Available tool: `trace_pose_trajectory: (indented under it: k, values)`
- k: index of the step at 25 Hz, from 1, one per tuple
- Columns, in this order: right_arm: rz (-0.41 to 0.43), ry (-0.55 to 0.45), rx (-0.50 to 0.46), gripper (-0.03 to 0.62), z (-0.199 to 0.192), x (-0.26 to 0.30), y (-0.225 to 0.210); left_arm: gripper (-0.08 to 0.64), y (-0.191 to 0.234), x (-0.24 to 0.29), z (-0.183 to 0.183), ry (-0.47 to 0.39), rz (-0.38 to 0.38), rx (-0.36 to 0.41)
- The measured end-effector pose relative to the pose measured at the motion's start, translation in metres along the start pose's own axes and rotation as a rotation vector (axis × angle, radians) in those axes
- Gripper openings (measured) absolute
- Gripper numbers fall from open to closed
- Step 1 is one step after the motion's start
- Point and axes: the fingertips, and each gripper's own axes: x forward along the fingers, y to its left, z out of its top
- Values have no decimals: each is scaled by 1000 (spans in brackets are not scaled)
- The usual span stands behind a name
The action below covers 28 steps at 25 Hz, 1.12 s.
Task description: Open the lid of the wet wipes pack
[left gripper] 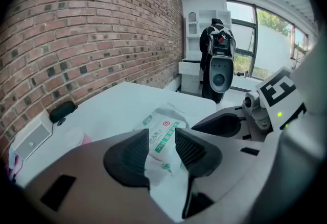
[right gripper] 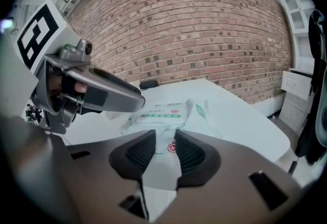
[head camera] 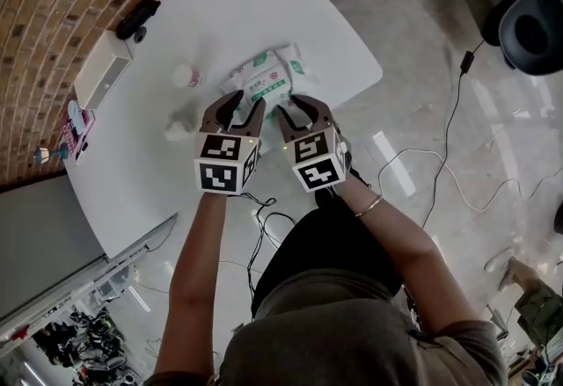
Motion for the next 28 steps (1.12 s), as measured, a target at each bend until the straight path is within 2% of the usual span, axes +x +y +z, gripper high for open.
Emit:
trace_pose_trajectory:
  k: [8, 15, 21, 28]
  values:
    - [3, 42, 34, 123, -11, 2, -2, 172, -17, 15, -3, 94, -73, 169]
    - [5, 67, 49, 110, -16, 7, -3, 172, -22, 25, -5, 170, -91, 339]
    - [8, 90, 89, 109, -23, 8, -5, 170, -28, 31, -10, 223, -100, 425]
    - [2, 96, 70, 100, -22, 10, -5, 165, -30, 37, -16, 269, -107, 482]
